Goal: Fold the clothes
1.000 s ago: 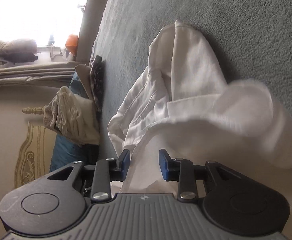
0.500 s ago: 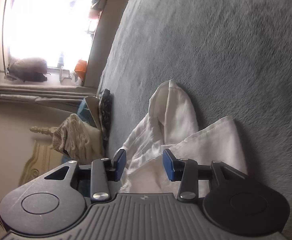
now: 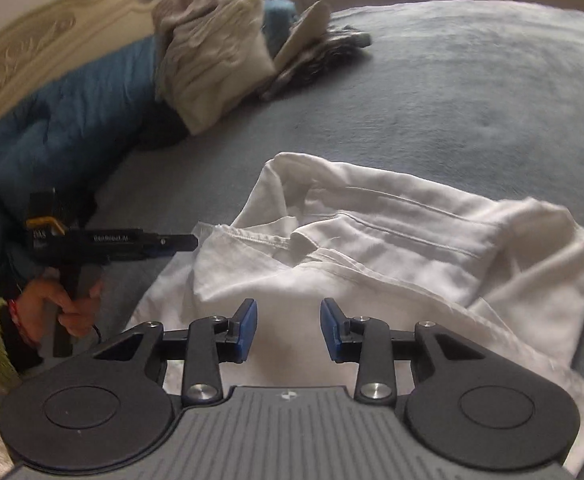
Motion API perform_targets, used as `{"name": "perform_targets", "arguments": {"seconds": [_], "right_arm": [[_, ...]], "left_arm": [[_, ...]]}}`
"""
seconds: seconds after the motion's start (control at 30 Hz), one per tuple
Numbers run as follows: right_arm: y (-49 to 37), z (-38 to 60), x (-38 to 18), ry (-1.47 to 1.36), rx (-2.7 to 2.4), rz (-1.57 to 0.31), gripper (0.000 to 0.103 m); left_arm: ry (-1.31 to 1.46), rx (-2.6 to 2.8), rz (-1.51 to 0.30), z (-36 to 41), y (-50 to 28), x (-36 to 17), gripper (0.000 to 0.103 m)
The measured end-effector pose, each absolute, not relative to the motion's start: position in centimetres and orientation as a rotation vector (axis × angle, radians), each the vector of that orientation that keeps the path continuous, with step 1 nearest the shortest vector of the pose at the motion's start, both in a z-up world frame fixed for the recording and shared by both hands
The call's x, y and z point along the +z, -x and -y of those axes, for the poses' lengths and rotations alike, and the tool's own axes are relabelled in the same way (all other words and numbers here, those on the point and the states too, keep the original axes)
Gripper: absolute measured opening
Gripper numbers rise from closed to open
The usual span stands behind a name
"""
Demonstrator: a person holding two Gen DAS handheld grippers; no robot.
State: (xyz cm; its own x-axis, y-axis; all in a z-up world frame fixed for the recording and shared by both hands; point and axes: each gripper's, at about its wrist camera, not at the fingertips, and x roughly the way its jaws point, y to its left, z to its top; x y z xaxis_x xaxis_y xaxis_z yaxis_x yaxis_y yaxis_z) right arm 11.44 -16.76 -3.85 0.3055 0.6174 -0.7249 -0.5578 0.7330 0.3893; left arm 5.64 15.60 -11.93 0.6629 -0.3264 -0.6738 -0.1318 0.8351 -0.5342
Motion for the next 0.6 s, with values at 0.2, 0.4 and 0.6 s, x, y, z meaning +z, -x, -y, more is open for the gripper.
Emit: {"name": "perform_targets", "arguments": {"seconds": [0.2, 0.4, 0.6], "right_arm": [[-10.2, 12.2, -3.9, 0.114, 0.893, -0.953, 0.035], [-11.4, 9.4, -7.8, 0.224, 0.831, -1.051, 0.028], [-12.3, 9.8, -7.5, 0.117, 0.826, -0.994, 0.028]], "left_arm": [[0.575, -0.135, -0.827, -15.1, -5.8, -12.3, 0.011], [0.623, -0.123, -0.75, -16.1, -4.7, -12.3, 0.004], [0.716, -0.105, -0.718, -17.4, -4.0, -12.7, 0.004]]}}
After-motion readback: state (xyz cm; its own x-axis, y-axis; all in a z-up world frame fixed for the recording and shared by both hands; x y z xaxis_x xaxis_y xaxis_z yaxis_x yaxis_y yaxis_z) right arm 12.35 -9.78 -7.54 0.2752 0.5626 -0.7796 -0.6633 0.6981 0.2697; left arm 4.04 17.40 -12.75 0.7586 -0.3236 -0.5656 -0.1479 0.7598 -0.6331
